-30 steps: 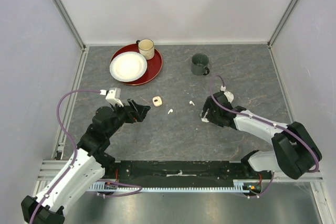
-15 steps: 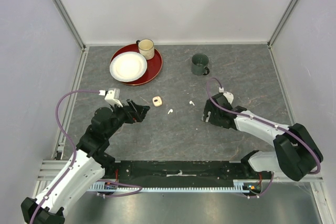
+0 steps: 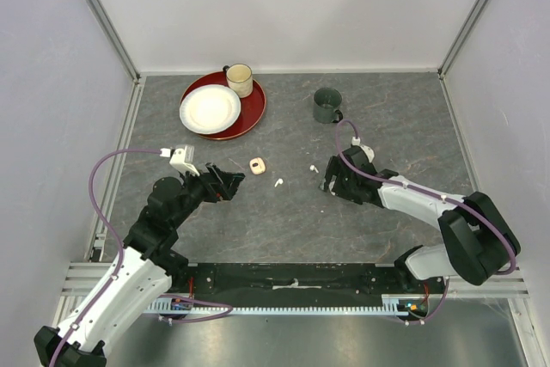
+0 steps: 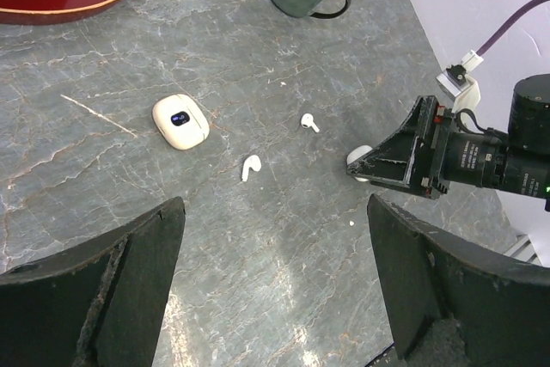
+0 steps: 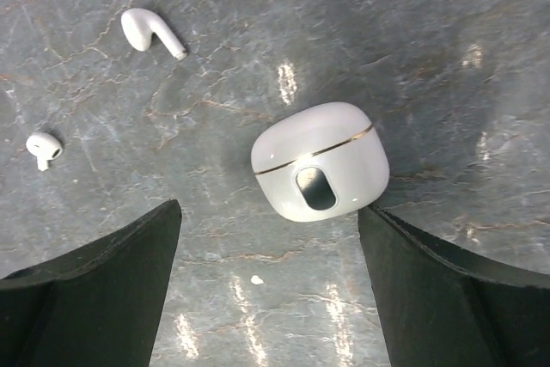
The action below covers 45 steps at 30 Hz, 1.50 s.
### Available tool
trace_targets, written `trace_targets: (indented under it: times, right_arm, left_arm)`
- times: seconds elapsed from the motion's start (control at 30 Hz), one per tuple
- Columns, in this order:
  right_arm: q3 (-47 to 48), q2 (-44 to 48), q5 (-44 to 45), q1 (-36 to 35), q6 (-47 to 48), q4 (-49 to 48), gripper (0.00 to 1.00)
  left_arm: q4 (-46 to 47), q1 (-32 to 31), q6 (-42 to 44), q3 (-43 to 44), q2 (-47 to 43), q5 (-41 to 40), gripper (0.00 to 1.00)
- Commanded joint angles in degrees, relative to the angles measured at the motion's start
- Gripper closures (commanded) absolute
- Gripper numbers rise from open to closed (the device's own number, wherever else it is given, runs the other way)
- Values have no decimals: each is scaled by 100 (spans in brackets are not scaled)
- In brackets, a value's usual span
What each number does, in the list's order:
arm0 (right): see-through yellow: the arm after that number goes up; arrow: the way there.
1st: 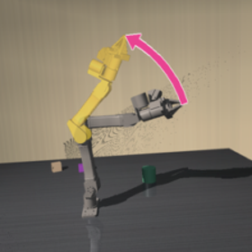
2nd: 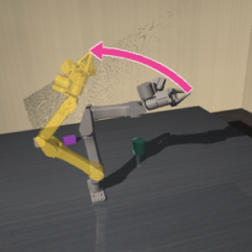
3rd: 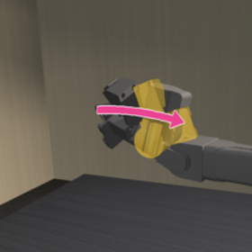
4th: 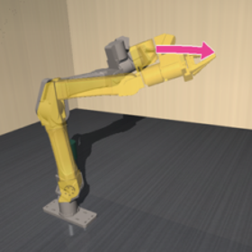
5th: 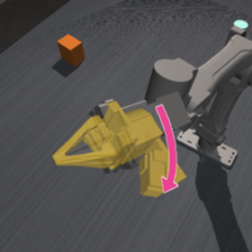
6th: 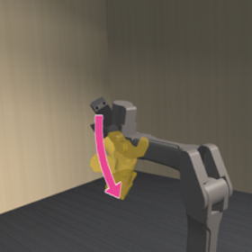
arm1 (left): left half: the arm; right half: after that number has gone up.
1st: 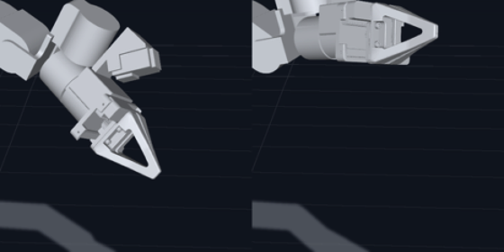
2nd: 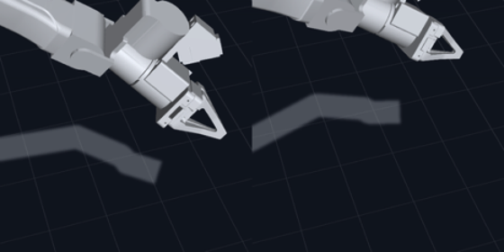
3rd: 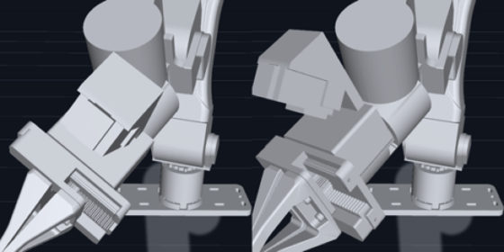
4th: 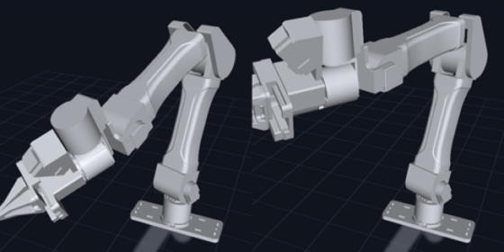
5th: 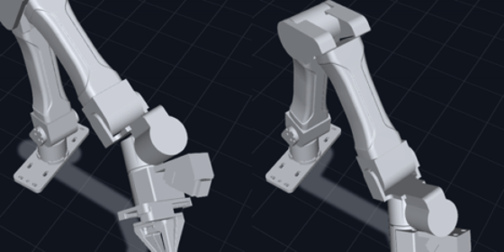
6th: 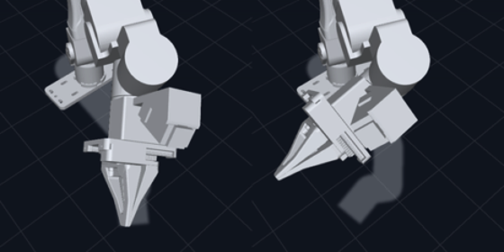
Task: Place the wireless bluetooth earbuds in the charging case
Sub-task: Move the charging case to the center of the board, then pick up the charging case at the center of the board.
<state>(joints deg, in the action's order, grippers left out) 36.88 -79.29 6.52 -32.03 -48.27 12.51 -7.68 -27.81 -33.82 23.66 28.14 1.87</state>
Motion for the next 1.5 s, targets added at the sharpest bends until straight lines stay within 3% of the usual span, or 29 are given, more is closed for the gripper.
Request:
trace_targets:
  times: [0.0, 0.13, 0.27, 0.5, 0.57, 0.67, 0.9, 1.2, 1.47]
  right_arm:
    - [38, -61, -537, -22, -436, -240, 10]
    - [12, 18, -1011, -84, -447, -513, 13]
    - [222, 483, -811, -172, 474, -286, 13]
    - [276, 1362, 937, -172, 3092, 120, 8]
    - [118, 1363, 747, -172, 4178, -107, 8]
    - [170, 1057, 790, -163, 4719, -144, 7]
    - [531, 476, -53, -146, 5915, 155, 9]
    - [539, 212, -1363, 373, 6303, 295, 13]
    - [706, -421, -1725, 461, 6207, 322, 20]
  left_arm:
    - [12, 22, -107, 69, 16, -55, 8]
    - [30, 22, -142, 34, 42, -55, 8]
    - [39, 22, -142, 60, 77, -11, 8]
    - [82, 13, 33, 77, -1, 147, 9]
    - [118, 22, 121, 77, -37, 200, 10]
    - [206, 22, 209, 42, -46, 235, 10]
    - [285, 22, 324, 51, -28, 393, 10]
    - [258, 13, 359, -54, -133, 402, 10]
    - [250, 22, 464, -20, -72, 411, 10]
